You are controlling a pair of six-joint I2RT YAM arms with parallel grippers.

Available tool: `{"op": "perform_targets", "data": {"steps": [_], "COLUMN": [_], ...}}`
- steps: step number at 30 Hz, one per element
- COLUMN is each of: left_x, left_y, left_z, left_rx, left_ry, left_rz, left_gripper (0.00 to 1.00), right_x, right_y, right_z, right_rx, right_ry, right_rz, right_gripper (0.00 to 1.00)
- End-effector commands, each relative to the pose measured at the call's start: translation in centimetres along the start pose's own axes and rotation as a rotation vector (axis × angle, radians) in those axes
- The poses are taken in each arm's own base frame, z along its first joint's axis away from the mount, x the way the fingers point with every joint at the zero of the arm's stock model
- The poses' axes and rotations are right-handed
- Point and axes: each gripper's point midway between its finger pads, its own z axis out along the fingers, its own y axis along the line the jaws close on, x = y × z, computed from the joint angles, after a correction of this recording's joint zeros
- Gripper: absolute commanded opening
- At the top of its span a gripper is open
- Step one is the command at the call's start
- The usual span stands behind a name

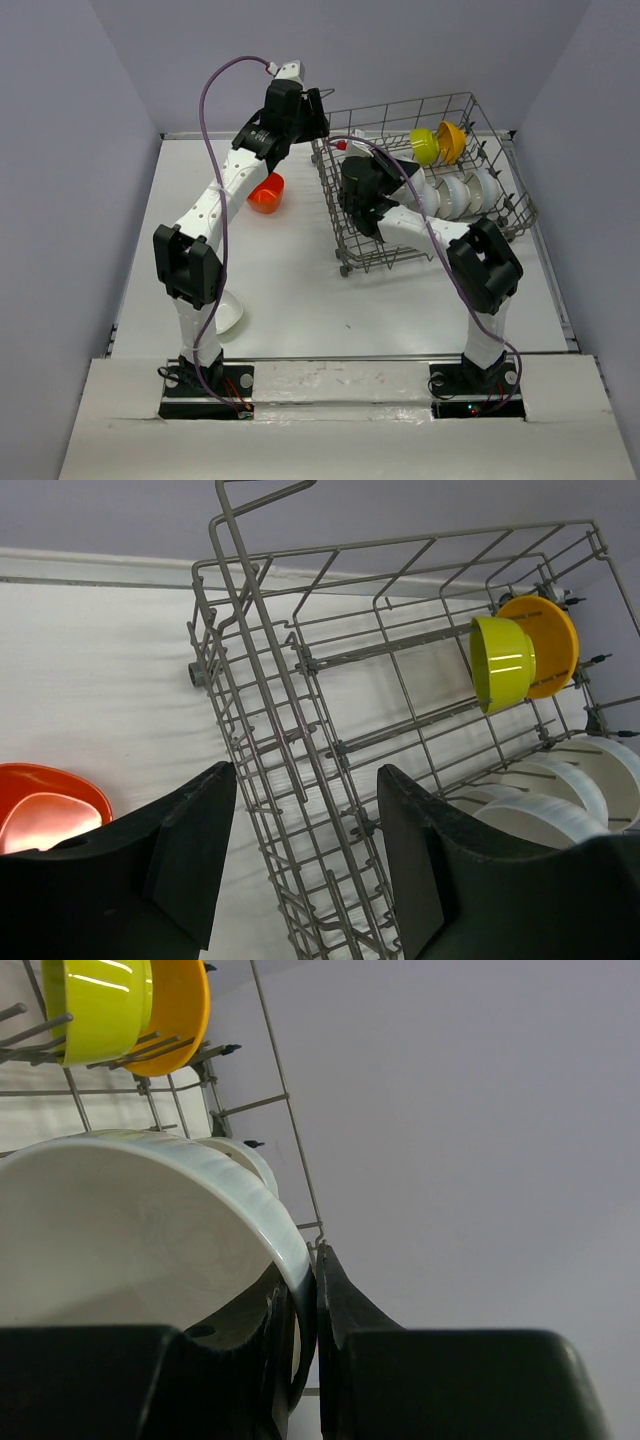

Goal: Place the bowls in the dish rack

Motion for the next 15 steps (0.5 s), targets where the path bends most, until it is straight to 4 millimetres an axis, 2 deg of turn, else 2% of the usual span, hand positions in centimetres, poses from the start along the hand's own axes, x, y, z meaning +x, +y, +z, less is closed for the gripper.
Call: {"op": "perform_targets", "data": {"steps": [1,5,10,15], "left_x": [-1.8,-2.0,-1.9,-2.2], "left_y": [-1.3,-1.5,-2.1,-3.4], "left_z": [-0.3,-0.3,0.6,1.0], "left_rx": [0.044,0.051,0.069,0.080], "left_ry": [-0.048,-0.052,-0.043,-0.050], "left_rz": [-0.008,-0.009,-0.009,0.001], "left_gripper": [0.67,0.67,0.66,0.65], "right_x": [0.8,1.0,0.9,0.9], "right_y": [-0.3,0.1,-0.8,-0.9], "right_z": [0.2,0.2,0.2,0.2], "right_rx": [0.034,0.033,0.030,0.027], "right_ry": [0.072,0.069,0.062,0.058], "right_rz": [0.052,0.049,0.081,0.083], "right_gripper": [0.01,0.01,0.01,0.01]}}
